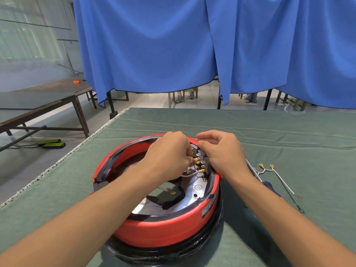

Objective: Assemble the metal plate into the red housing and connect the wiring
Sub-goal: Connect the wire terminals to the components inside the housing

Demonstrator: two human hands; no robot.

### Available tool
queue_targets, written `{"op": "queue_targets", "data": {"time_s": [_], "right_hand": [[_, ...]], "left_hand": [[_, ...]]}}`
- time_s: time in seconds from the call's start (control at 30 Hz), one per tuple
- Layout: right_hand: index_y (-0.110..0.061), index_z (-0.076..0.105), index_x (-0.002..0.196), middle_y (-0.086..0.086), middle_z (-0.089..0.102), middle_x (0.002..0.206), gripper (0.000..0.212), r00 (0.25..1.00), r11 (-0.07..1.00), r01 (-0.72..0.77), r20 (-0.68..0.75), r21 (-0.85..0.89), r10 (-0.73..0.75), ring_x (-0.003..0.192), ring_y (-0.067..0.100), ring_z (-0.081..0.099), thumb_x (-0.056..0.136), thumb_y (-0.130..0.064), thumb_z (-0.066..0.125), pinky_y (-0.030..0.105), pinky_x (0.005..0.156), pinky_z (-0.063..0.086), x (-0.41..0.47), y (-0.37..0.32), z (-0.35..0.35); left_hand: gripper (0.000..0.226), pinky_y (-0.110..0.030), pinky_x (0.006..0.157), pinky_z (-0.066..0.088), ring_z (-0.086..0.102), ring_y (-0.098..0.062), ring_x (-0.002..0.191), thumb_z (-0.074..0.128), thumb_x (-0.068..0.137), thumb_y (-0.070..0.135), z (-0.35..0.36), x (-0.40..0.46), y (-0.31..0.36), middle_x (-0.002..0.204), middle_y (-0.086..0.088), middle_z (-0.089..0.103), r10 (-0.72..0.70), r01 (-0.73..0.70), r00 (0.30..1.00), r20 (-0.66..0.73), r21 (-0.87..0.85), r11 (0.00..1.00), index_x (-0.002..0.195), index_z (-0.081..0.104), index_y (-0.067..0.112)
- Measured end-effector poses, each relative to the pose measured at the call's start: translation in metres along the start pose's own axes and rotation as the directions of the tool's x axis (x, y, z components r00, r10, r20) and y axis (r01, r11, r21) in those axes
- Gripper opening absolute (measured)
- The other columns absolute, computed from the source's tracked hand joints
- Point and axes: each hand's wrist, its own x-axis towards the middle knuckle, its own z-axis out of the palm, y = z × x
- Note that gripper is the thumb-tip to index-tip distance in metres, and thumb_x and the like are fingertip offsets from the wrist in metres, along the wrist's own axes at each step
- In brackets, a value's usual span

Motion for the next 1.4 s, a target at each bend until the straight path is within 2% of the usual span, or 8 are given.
{"op": "queue_targets", "data": {"time_s": [0.17,0.37,0.6,0.9,1.03,1.2,1.3,1.4], "right_hand": [[-0.03,0.072,0.092,-0.012,0.073,0.087,0.014,1.0,1.0,0.007,-0.003,-0.013,-0.007,0.089,0.009,0.067,0.082,-0.023,0.064,0.036,0.087,0.052,0.0,0.001,0.0],[-0.031,0.072,0.091,-0.015,0.071,0.082,0.013,1.0,0.998,0.01,-0.019,-0.057,-0.011,0.089,0.005,0.066,0.082,-0.026,0.064,0.027,0.081,0.049,0.001,0.0,-0.001],[-0.031,0.072,0.092,-0.015,0.071,0.084,0.014,1.0,0.997,0.014,-0.021,-0.074,-0.016,0.091,0.006,0.065,0.083,-0.027,0.064,0.027,0.082,0.048,0.001,0.0,0.0],[-0.03,0.072,0.092,-0.014,0.072,0.085,0.014,1.0,0.997,0.017,-0.023,-0.08,-0.019,0.092,0.008,0.066,0.083,-0.026,0.063,0.03,0.086,0.049,0.0,-0.002,0.001],[-0.03,0.073,0.093,-0.013,0.073,0.086,0.014,1.0,0.997,0.016,-0.024,-0.07,-0.018,0.092,0.008,0.066,0.083,-0.026,0.064,0.032,0.088,0.05,0.0,-0.001,0.001],[-0.03,0.073,0.092,-0.014,0.072,0.085,0.014,1.0,0.997,0.014,-0.027,-0.072,-0.016,0.091,0.007,0.066,0.082,-0.025,0.064,0.032,0.088,0.05,-0.001,-0.002,0.001],[-0.029,0.072,0.093,-0.012,0.073,0.088,0.015,0.999,0.996,0.015,-0.03,-0.083,-0.017,0.092,0.009,0.066,0.083,-0.024,0.063,0.033,0.089,0.05,-0.003,-0.005,0.0],[-0.028,0.069,0.099,-0.009,0.072,0.092,0.021,0.983,0.943,0.122,-0.091,-0.309,-0.157,0.092,0.017,0.065,0.083,-0.022,0.057,0.032,0.078,0.049,-0.009,-0.01,-0.001]], "left_hand": [[0.028,-0.035,0.068,0.056,0.065,-0.022,0.067,0.071,0.083,0.028,0.002,0.001,0.001,0.066,-0.002,0.067,0.004,-0.003,1.0,-0.022,0.045,0.999,0.059,0.059,0.027],[0.038,-0.028,0.061,0.041,0.058,-0.022,0.069,0.07,0.083,0.031,0.006,0.001,0.001,0.063,0.003,0.058,-0.009,0.015,0.998,-0.068,0.083,0.996,0.051,0.05,0.028],[0.016,-0.035,0.071,0.051,0.062,-0.029,0.081,0.064,0.085,0.026,0.011,-0.002,0.005,0.081,-0.006,0.069,0.023,-0.012,0.995,-0.101,0.104,0.995,0.07,0.067,0.021],[0.013,-0.036,0.071,0.051,0.063,-0.029,0.081,0.063,0.085,0.021,0.013,-0.003,0.005,0.079,-0.008,0.069,0.014,-0.005,0.993,-0.118,0.074,0.997,0.074,0.069,0.015],[0.015,-0.036,0.076,0.048,0.062,-0.029,0.09,0.061,0.088,0.024,0.015,-0.002,0.005,0.092,-0.007,0.069,0.062,-0.047,0.992,-0.106,0.145,0.988,0.089,0.071,0.014],[0.009,-0.035,0.075,0.053,0.066,-0.022,0.082,0.066,0.082,0.015,0.011,-0.003,0.0,0.08,-0.006,0.072,0.0,-0.003,0.998,-0.06,-0.044,0.999,0.082,0.075,0.014],[0.011,-0.033,0.073,0.053,0.066,-0.02,0.081,0.066,0.084,0.016,0.012,-0.002,-0.001,0.079,-0.005,0.072,-0.019,0.015,0.998,-0.063,-0.06,0.998,0.083,0.076,0.014],[0.011,-0.03,0.07,0.051,0.065,-0.021,0.081,0.065,0.083,0.016,0.012,-0.002,-0.001,0.078,-0.005,0.071,-0.018,0.013,0.996,-0.087,-0.059,0.998,0.08,0.075,0.014]]}}
